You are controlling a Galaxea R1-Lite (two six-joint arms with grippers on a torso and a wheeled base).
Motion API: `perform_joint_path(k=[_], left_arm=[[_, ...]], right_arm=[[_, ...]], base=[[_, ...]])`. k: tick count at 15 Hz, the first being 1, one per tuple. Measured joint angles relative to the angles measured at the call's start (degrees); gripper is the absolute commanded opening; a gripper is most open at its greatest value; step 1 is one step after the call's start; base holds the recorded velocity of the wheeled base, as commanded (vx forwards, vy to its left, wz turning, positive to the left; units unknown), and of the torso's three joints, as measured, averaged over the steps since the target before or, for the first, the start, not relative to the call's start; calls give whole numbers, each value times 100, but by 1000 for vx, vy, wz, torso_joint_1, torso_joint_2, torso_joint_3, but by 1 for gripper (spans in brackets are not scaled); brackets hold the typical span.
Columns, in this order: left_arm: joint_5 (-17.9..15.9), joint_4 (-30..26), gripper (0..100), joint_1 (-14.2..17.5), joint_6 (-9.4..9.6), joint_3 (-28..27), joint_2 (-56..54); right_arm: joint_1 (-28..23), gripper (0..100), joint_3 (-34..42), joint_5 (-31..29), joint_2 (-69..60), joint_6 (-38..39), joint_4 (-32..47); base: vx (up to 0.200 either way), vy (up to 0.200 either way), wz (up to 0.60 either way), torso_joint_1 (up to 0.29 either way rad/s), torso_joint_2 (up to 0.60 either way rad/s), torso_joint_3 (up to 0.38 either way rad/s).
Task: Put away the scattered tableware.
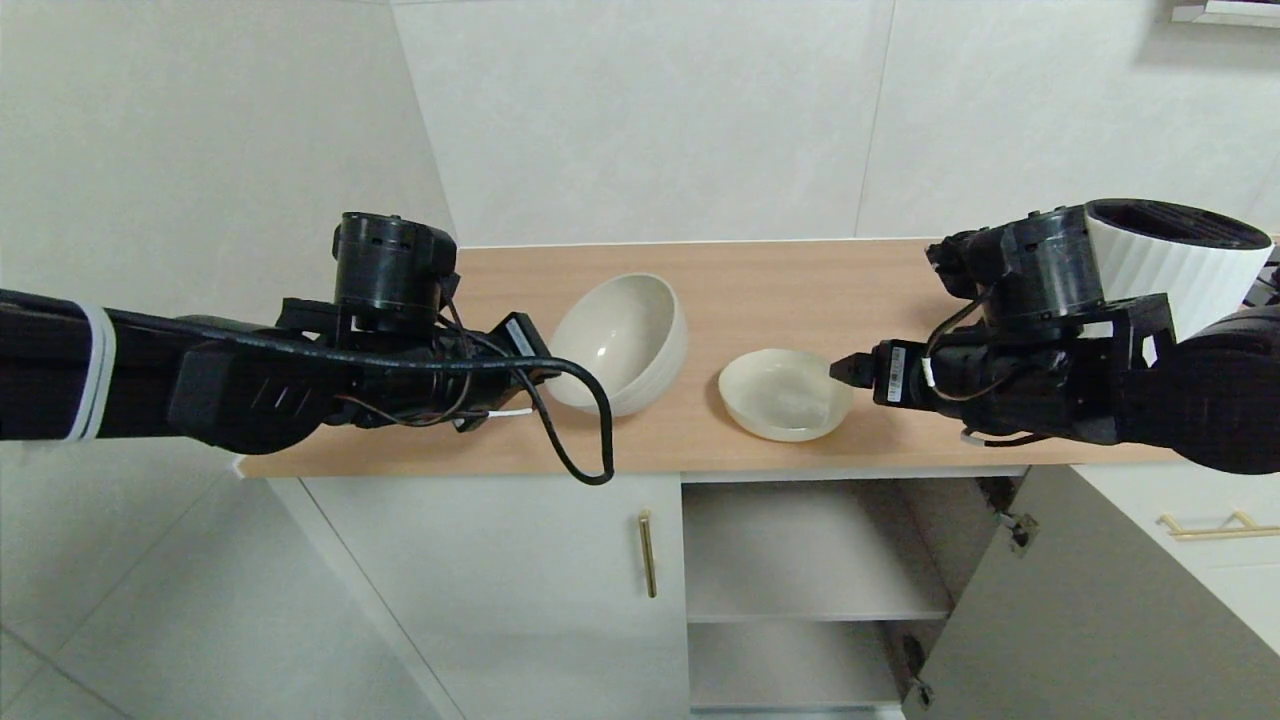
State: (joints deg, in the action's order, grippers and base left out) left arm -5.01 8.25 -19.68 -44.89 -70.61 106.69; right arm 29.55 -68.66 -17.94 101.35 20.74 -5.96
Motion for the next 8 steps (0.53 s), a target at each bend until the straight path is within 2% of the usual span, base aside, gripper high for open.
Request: perform_joint_path(k=[2, 8], left_arm=[[1, -2, 0, 0, 0, 2, -20], [1, -2, 0, 0, 0, 2, -49]], right_arm=[[24, 100, -79, -268, 234, 0, -24], [84, 100, -249, -523, 689, 52, -197]], base=[[0, 0, 0, 0, 0, 0], [0, 0, 0, 0, 0, 0]])
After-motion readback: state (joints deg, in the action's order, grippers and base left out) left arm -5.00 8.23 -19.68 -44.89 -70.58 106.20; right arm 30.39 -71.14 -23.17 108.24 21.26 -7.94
